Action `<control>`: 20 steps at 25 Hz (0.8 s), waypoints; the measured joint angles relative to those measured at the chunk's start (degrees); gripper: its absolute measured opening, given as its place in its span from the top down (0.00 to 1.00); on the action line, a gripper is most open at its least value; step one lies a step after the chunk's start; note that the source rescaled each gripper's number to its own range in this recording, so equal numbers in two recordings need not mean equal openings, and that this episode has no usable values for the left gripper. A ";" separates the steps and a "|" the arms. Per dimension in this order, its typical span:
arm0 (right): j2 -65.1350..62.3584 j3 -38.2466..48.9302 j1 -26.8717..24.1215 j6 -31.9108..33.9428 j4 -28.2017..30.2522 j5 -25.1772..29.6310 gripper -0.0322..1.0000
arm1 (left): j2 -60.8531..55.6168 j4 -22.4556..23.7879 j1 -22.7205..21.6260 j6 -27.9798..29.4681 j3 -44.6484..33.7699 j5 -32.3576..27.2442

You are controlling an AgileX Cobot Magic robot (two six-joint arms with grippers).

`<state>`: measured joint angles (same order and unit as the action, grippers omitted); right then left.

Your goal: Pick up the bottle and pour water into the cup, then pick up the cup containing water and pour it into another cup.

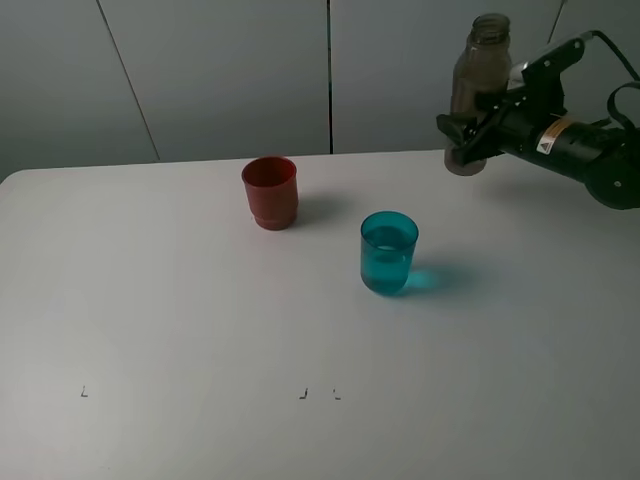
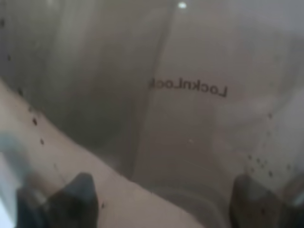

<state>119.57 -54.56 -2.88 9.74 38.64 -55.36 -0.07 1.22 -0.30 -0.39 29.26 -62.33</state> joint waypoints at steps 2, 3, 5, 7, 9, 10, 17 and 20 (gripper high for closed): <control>0.00 0.00 -0.40 4.03 -2.20 1.28 0.95 | 0.00 0.00 0.00 0.00 0.00 0.00; 0.00 0.00 -0.45 5.02 -3.33 2.01 0.95 | 0.00 0.00 0.00 0.00 0.00 0.00; 0.00 0.00 -0.54 6.29 -6.66 4.37 0.95 | 0.00 0.00 0.00 0.00 0.00 0.00; 0.00 0.00 -0.54 6.90 -8.26 6.36 0.95 | 0.00 0.00 0.00 0.00 0.00 0.00; 0.00 0.00 -0.67 7.13 -8.64 7.53 0.95 | 0.00 0.00 0.00 0.00 0.00 0.00; 0.00 0.00 -0.71 7.13 -8.88 7.95 0.95 | 0.00 0.00 0.00 0.00 0.00 0.00; 0.11 0.00 -1.10 5.54 -11.42 8.61 0.95 | 0.00 0.00 0.00 0.00 0.00 0.00; 1.02 -1.01 -1.10 4.13 -11.96 8.61 0.95 | 0.00 0.00 0.00 0.00 0.00 0.00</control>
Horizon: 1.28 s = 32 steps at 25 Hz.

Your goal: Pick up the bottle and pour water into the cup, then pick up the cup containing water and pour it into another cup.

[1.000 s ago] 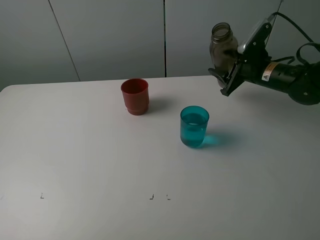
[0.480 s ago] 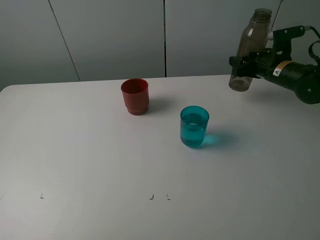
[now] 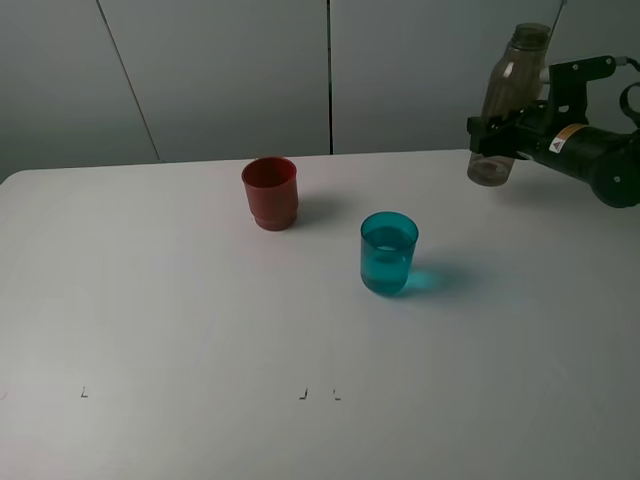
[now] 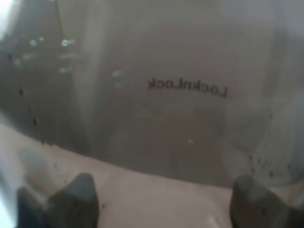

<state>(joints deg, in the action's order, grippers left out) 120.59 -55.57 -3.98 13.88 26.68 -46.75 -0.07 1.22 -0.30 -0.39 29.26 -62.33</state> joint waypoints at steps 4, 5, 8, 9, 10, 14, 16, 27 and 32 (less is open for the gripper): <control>1.17 -2.17 0.00 -0.57 -0.29 0.87 0.95 | 0.00 0.00 0.00 0.00 0.00 0.00; 1.32 -2.76 0.00 -0.57 -0.39 1.14 0.95 | 0.00 0.00 0.00 0.00 0.00 0.00; 2.59 -4.47 0.21 -0.67 -0.42 1.29 0.95 | 0.00 0.00 0.00 0.00 0.00 0.00; 3.06 -4.89 0.33 -0.67 -0.42 1.29 0.95 | 0.00 0.00 0.00 0.00 0.00 0.00; 3.65 -4.99 0.33 -0.67 -0.42 1.29 0.95 | 0.00 0.00 0.00 0.00 0.00 0.00; 5.31 -5.73 0.33 -1.04 -0.42 1.29 0.95 | 0.00 0.00 0.00 0.00 0.00 0.00; 5.98 -5.84 0.45 -1.47 -0.42 0.65 0.95 | 0.00 0.00 0.00 0.00 0.00 0.00; 8.62 -6.50 0.57 -3.97 -2.44 -2.58 0.95 | 0.00 0.00 0.00 0.00 0.00 0.00; 9.24 -6.58 0.66 -4.31 -2.42 -2.57 0.95 | 0.00 0.00 0.00 0.00 0.00 0.00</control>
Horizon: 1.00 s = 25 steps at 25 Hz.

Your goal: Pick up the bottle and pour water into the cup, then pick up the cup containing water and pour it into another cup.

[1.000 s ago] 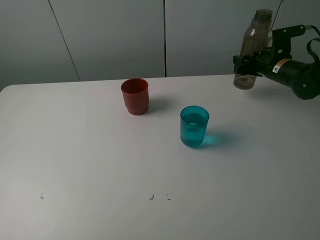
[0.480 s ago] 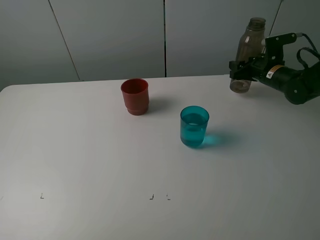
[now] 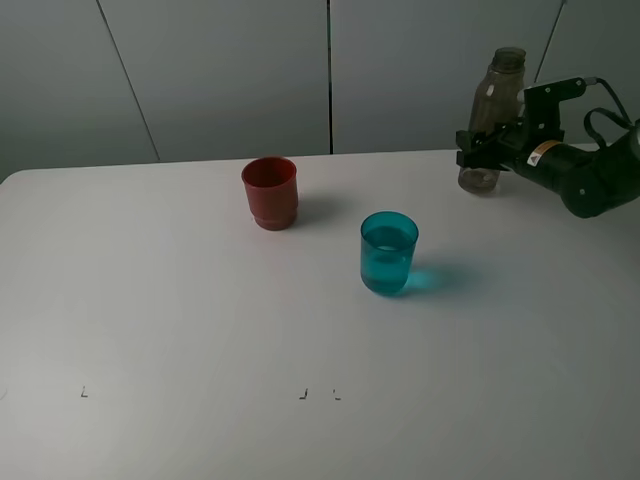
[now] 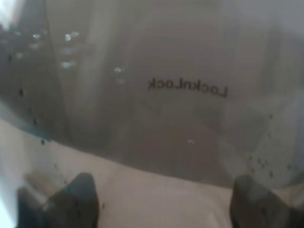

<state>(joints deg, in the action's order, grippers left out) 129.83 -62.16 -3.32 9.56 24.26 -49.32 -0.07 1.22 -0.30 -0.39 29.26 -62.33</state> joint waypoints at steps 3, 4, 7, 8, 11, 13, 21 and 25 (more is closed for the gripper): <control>0.19 0.00 0.00 0.00 -0.39 0.00 0.95 | 0.00 0.00 0.00 0.00 0.00 0.00; 0.49 0.00 0.00 0.00 -0.64 0.00 0.95 | 0.00 0.00 0.00 0.00 0.00 0.00; 0.99 0.00 0.43 -0.08 -1.04 0.00 0.95 | 0.00 0.00 0.00 0.00 0.00 0.00; 0.98 0.00 0.57 -0.08 -1.04 0.00 0.95 | 0.00 0.00 0.00 0.00 0.00 0.00; 0.98 -0.03 0.65 -0.08 -1.04 0.00 0.95 | 0.00 0.00 0.00 0.00 0.00 0.00; 0.98 -0.03 0.65 -0.08 -1.04 0.37 0.95 | 0.00 0.00 0.00 0.39 0.00 0.00; 0.98 -0.03 0.93 -0.08 -0.94 0.50 0.81 | 0.00 0.00 0.00 0.39 0.00 0.00; 0.98 -0.13 1.39 -0.08 -0.94 0.50 0.08 | 0.00 0.00 0.00 0.39 0.00 0.00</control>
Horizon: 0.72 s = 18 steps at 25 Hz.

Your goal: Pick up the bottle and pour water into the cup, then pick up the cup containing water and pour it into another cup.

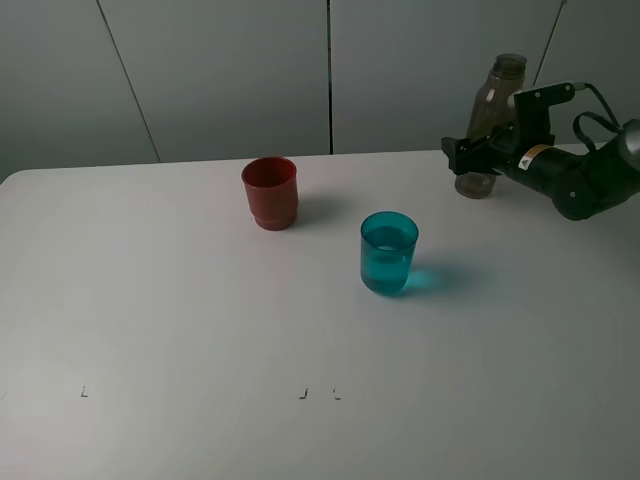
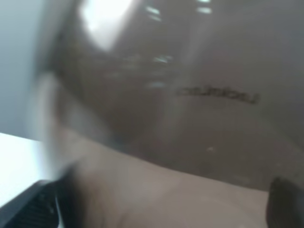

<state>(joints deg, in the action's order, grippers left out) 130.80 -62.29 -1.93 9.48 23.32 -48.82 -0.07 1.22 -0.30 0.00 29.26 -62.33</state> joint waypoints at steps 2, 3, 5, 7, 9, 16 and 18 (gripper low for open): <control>0.00 0.00 0.14 0.00 0.00 0.00 0.01 | 0.00 0.00 0.00 0.00 0.00 0.00; 0.00 0.00 0.13 0.11 0.00 0.00 0.01 | 0.00 0.00 0.00 0.00 0.00 0.00; -0.45 0.00 0.13 0.82 0.00 1.85 0.01 | 0.00 0.00 0.00 0.00 0.00 0.00; -1.46 0.00 0.13 2.03 0.11 4.23 0.01 | 0.00 0.00 0.00 0.00 0.00 0.00; -2.79 0.00 0.13 3.87 0.11 5.30 0.01 | 0.00 0.00 0.00 0.00 0.00 0.00; -5.96 2.71 0.13 6.54 0.02 7.21 0.00 | 0.00 0.00 0.00 0.00 0.00 0.00; -6.83 3.64 0.13 6.82 0.02 8.14 0.00 | 0.00 0.00 0.00 0.00 0.00 0.00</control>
<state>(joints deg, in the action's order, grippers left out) 123.97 -58.65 -1.79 16.30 23.35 -40.67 -0.07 1.22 -0.30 0.00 29.26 -62.33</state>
